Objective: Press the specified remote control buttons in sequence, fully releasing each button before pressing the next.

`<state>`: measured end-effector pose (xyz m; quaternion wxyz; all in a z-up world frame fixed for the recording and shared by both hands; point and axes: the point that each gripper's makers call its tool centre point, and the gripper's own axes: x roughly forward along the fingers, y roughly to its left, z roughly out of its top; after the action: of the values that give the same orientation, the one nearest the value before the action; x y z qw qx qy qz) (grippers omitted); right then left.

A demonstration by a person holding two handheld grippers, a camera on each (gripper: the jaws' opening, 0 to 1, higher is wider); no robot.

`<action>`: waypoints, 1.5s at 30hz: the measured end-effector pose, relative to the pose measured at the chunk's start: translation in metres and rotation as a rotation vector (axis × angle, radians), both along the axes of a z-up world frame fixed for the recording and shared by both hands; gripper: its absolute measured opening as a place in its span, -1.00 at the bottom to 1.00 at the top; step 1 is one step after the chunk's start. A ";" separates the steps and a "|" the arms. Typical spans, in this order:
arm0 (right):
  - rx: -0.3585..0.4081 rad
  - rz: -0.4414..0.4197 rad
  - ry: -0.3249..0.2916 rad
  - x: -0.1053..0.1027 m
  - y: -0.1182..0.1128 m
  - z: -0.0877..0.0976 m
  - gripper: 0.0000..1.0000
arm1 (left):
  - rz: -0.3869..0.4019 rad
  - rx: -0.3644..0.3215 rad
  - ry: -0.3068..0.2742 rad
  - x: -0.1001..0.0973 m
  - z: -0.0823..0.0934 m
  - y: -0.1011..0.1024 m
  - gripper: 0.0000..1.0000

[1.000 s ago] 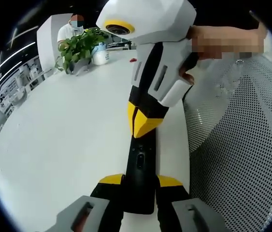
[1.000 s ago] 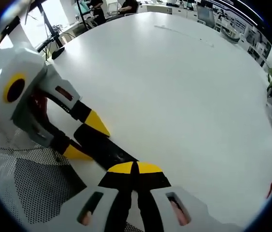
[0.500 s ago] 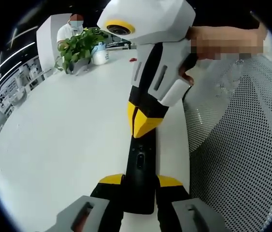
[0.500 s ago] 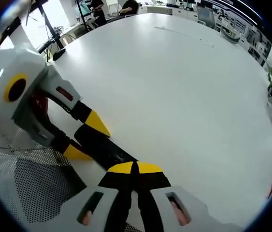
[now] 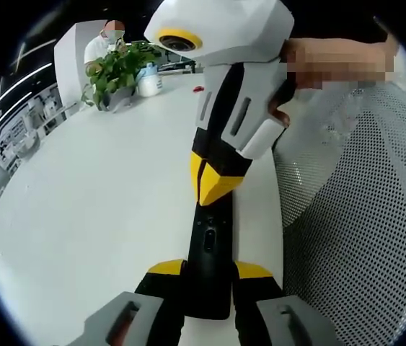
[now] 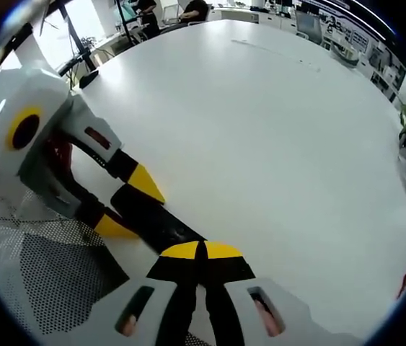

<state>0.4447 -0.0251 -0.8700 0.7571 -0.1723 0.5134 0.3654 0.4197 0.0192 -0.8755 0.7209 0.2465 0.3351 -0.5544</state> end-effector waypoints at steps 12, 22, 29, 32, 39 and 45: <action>0.005 -0.015 0.013 -0.001 0.000 0.000 -1.00 | 0.004 -0.001 0.002 0.000 0.000 0.000 -0.51; -0.005 0.012 0.006 -0.003 0.001 0.001 -1.00 | 0.009 0.001 0.003 0.000 0.000 0.000 -0.51; -0.011 0.025 0.012 -0.006 0.002 0.001 -1.00 | 0.010 -0.002 0.002 0.000 0.000 -0.001 -0.50; -0.009 0.024 0.035 -0.009 0.002 0.001 -1.00 | 0.010 -0.003 0.002 0.000 0.000 -0.001 -0.50; -0.011 0.031 0.045 -0.012 0.002 0.001 -1.00 | 0.008 0.000 0.000 0.000 0.000 -0.001 -0.50; -0.002 0.021 0.054 -0.013 0.002 0.001 -1.00 | 0.009 0.012 0.002 0.000 0.000 -0.001 -0.50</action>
<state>0.4317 -0.0233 -0.8690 0.7389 -0.1684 0.5323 0.3773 0.4197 0.0184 -0.8758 0.7214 0.2486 0.3402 -0.5495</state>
